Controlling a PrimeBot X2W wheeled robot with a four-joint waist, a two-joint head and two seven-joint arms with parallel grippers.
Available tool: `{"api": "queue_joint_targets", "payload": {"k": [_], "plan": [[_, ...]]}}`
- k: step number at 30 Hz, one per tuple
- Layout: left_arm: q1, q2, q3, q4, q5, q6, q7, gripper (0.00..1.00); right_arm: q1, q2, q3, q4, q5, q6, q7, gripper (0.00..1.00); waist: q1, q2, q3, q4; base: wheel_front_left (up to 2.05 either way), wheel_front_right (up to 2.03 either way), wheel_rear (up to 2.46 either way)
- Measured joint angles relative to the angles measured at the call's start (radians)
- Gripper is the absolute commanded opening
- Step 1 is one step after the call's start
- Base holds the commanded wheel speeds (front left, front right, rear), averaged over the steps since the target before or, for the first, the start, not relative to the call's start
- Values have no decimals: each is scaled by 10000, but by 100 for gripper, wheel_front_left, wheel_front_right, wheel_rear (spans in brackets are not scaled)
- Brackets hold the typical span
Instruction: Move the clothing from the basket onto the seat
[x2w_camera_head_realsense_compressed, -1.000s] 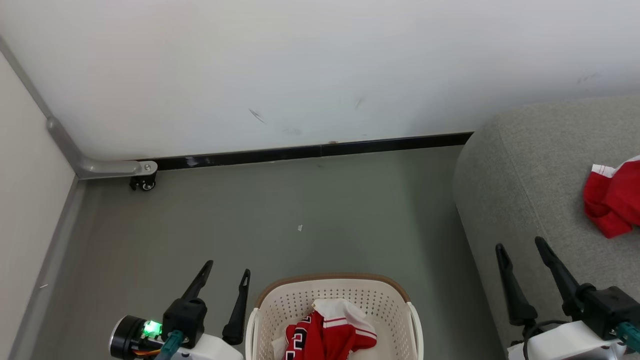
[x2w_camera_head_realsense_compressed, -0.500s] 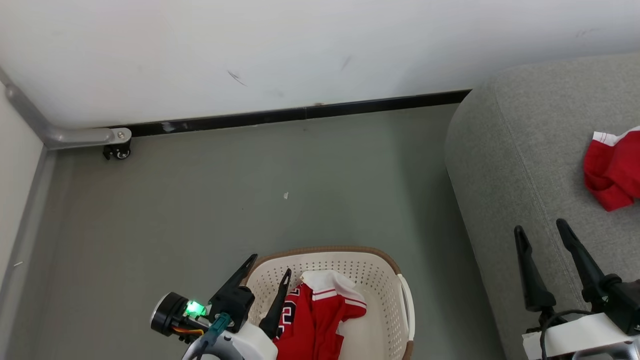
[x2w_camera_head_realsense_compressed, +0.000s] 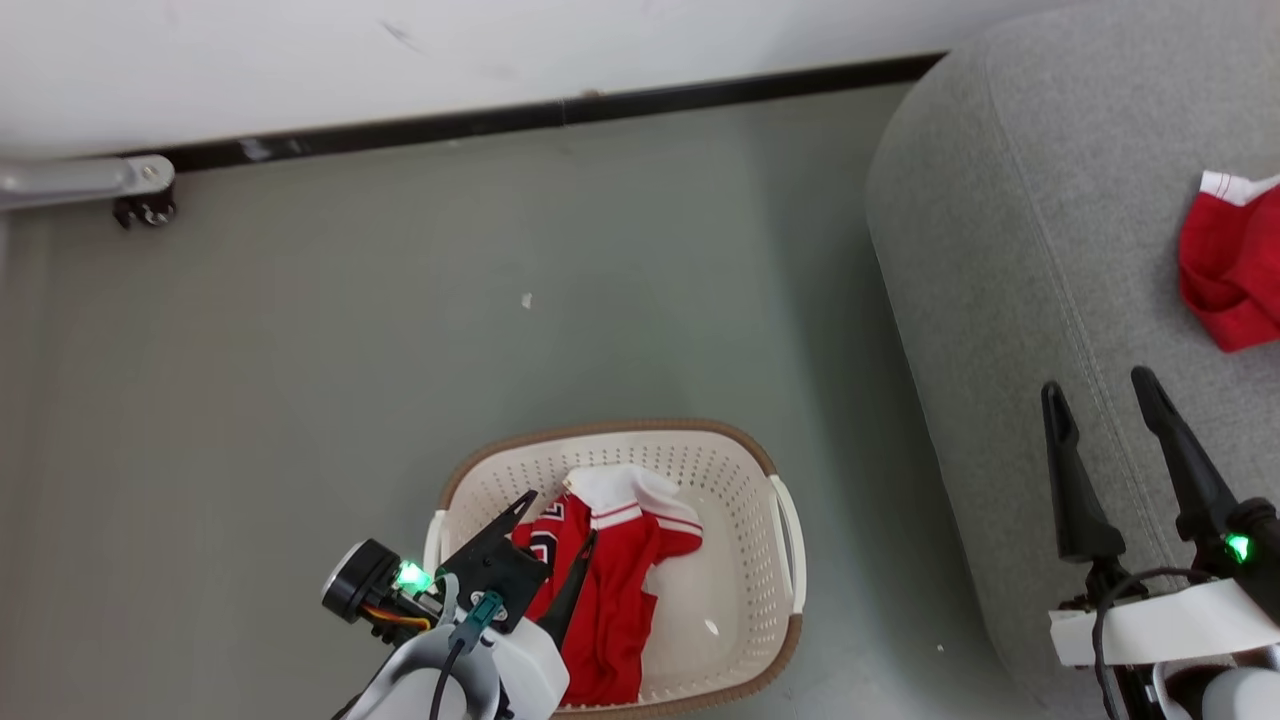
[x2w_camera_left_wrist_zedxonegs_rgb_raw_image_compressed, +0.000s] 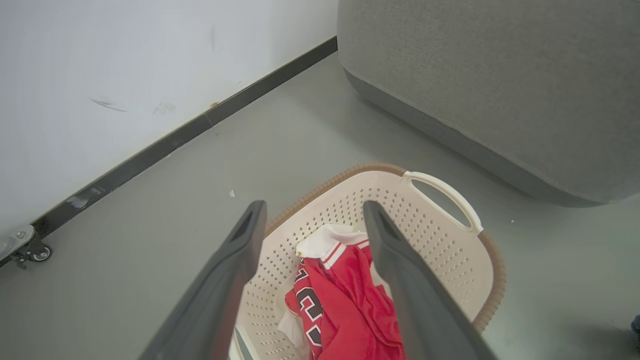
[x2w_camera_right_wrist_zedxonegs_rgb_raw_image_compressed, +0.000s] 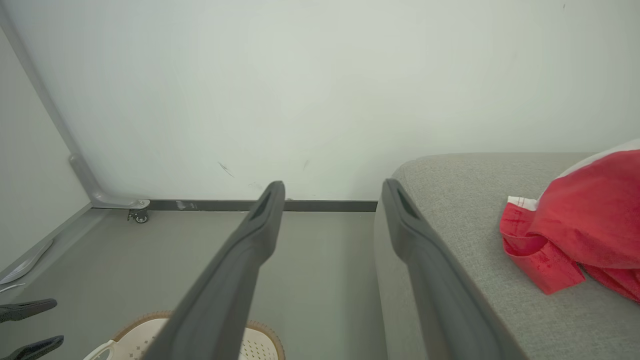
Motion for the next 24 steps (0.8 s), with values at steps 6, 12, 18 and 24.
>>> {"api": "queue_joint_targets", "payload": {"k": [6, 12, 18, 24], "plan": [[-528, -35, -343, 522, 290, -12, 77, 100, -467, 0, 33, -230, 128, 0, -2, 100, 0, 0, 738, -253, 0, 0, 0], [-1060, -58, -677, 1062, 642, -213, 161, 100, -1167, -2, 61, -431, 428, 0, -10, 100, 0, 0, 1468, -535, 0, 0, 0], [-1532, -69, -930, 1452, 970, -217, 159, 100, -1741, -2, 282, -474, 577, 0, -23, 100, 0, 0, 2174, -830, 0, 0, 0], [-2128, -10, -1062, 1896, 1337, -259, 159, 100, -2295, -4, 351, -481, 698, 0, -104, 100, 0, 0, 2840, -1127, 0, 0, 0]]}}
